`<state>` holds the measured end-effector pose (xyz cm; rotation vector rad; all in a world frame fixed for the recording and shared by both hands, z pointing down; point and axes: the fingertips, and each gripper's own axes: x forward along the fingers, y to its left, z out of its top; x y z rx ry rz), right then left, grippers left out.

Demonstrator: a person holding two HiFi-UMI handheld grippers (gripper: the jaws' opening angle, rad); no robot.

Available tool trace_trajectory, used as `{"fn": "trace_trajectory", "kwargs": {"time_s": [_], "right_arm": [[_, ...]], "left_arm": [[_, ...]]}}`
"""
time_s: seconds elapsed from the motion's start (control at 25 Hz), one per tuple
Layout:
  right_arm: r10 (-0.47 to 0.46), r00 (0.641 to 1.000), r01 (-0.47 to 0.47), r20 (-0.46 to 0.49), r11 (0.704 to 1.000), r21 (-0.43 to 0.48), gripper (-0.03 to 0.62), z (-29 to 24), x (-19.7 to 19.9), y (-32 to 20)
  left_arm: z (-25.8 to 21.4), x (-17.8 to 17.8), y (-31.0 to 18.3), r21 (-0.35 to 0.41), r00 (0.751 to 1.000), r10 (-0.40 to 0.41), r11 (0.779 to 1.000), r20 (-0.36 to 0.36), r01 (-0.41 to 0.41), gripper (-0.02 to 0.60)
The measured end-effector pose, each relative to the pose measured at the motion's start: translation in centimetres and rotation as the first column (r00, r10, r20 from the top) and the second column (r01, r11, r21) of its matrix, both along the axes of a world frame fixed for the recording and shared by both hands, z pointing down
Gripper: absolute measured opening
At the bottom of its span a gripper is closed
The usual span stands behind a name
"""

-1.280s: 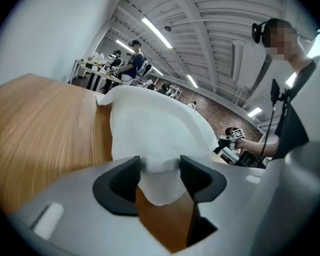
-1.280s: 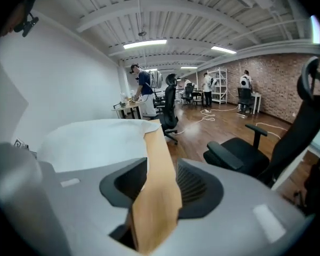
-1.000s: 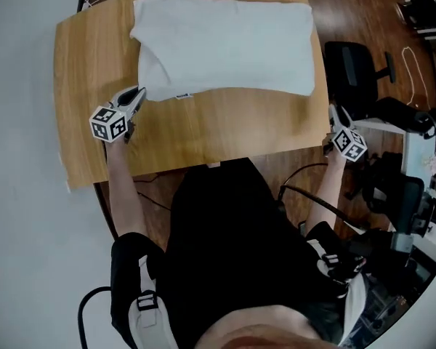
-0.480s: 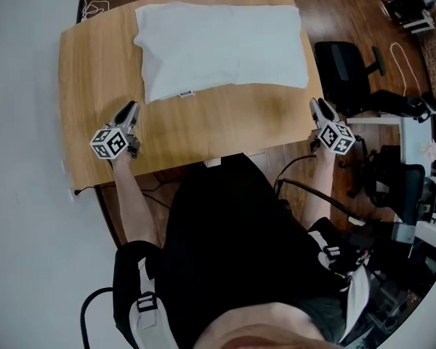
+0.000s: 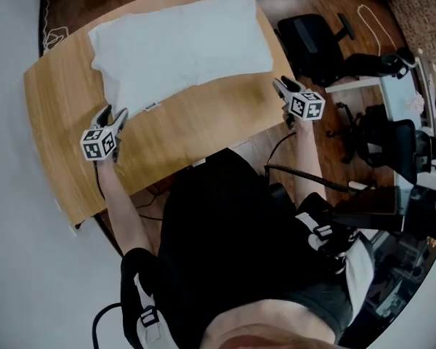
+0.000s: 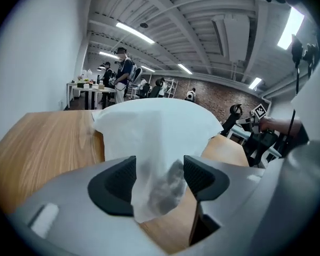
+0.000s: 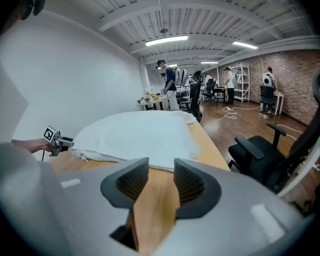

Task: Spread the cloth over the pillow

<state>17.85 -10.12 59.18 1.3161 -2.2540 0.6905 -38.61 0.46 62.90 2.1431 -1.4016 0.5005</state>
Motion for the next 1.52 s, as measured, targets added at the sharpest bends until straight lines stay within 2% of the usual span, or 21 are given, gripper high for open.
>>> {"fn": "trace_trajectory", "kwargs": {"time_s": [0.08,0.2,0.24,0.32,0.4,0.44,0.48,0.52,0.6,0.64,0.76,0.84,0.88,0.96,1.08,1.16,1.2,1.28,1.32,1.36,1.52], "right_arm": [[-0.059,0.998,0.059,-0.013,0.998,-0.01,0.175,1.3,-0.8,-1.4],[-0.067,0.997,0.066,-0.028,0.998,-0.005,0.222,1.6,0.7,-3.8],[-0.062,0.998,0.062,-0.033,0.998,-0.01,0.222,1.9,1.2,-4.7],[-0.085,0.996,0.084,-0.037,0.995,-0.047,0.222,3.2,1.4,-6.5],[-0.162,0.986,0.157,-0.033,0.979,-0.132,0.221,5.5,0.8,-7.3],[-0.215,0.976,0.204,-0.042,0.962,-0.183,0.192,6.4,0.7,-7.1],[-0.268,0.961,0.247,-0.063,0.941,-0.232,0.098,6.8,0.8,-6.7],[-0.311,0.946,0.277,-0.092,0.922,-0.272,0.038,6.1,1.2,-6.2],[-0.367,0.917,0.311,-0.159,0.904,-0.293,0.017,1.5,1.6,-6.1],[-0.387,0.9,0.33,-0.2,0.905,-0.268,0.015,-2.2,1.6,-6.5],[-0.402,0.857,0.386,-0.324,0.915,-0.114,0.015,-14.4,1.2,-7.2],[-0.368,0.863,0.373,-0.346,0.926,-0.056,0.015,-17.1,1.8,-5.3],[-0.344,0.879,0.343,-0.33,0.937,-0.063,0.015,-15.4,2.3,-4.1],[-0.31,0.918,0.279,-0.25,0.948,-0.15,0.015,-6.6,2.5,-2.3],[-0.292,0.942,0.216,-0.168,0.905,-0.366,0.014,7.9,1.9,-0.9],[-0.285,0.943,0.201,-0.17,0.899,-0.388,0.014,9.4,1.2,-0.2],[-0.279,0.943,0.205,-0.181,0.916,-0.346,0.014,7.5,1.0,-0.6],[-0.242,0.948,0.205,-0.208,0.961,-0.185,0.014,1.0,1.1,-2.1],[-0.217,0.953,0.198,-0.213,0.974,-0.108,0.014,-1.6,1.3,-2.4],[-0.207,0.954,0.194,-0.218,0.978,-0.08,0.012,-2.1,1.4,-2.3],[-0.24,0.934,0.155,-0.266,0.94,-0.303,0.012,8.1,2.3,-0.4]], "left_arm": [[0.1,-0.7,0.6,-0.008,0.999,-0.024,1.0,0.025,0.025,0.256],[-0.9,-0.3,-0.5,0.029,0.999,-0.021,0.999,0.037,0.019,0.077],[-1.5,-0.2,-0.6,0.044,0.999,-0.021,0.999,0.049,0.019,0.039],[-2.8,0.2,-0.4,0.065,0.997,-0.016,0.998,0.079,0.011,0.012],[-3.7,1.2,0.0,0.075,0.995,0.0,0.997,0.099,-0.007,0.01],[-4.2,1.8,0.1,0.079,0.995,0.01,0.997,0.099,-0.018,0.009],[-4.9,2.4,0.1,0.084,0.995,0.022,0.996,0.095,-0.03,0.009],[-5.9,2.8,0.0,0.094,0.995,0.037,0.995,0.088,-0.045,0.009],[-9.2,3.3,-0.7,0.133,0.994,0.071,0.988,0.081,-0.082,0.009],[-11.6,3.5,-1.2,0.166,0.992,0.089,0.981,0.087,-0.103,0.009],[-18.4,4.5,-1.2,0.236,0.979,0.126,0.958,0.158,-0.161,0.009],[-18.1,4.9,1.7,0.177,0.97,0.134,0.969,0.203,-0.17,0.009],[-15.7,4.9,3.4,0.113,0.969,0.139,0.98,0.202,-0.164,0.009],[-7.7,4.5,5.6,-0.05,0.975,0.151,0.988,0.161,-0.144,0.009],[3.3,3.9,6.6,-0.254,0.989,0.115,0.963,0.09,-0.089,0.009],[4.8,3.4,7.0,-0.282,0.997,0.066,0.958,0.049,-0.049,0.009],[3.6,3.3,6.9,-0.256,0.998,0.048,0.966,0.039,-0.037,0.009],[-1.1,3.2,6.4,-0.157,0.999,0.032,0.987,0.041,-0.025,0.009],[-2.9,3.3,6.3,-0.117,0.998,0.034,0.993,0.054,-0.027,0.009],[-3.1,3.7,6.5,-0.111,0.997,0.046,0.993,0.069,-0.038,0.008],[4.7,4.6,8.1,-0.288,0.993,0.101,0.954,0.054,-0.081,0.008]]}}
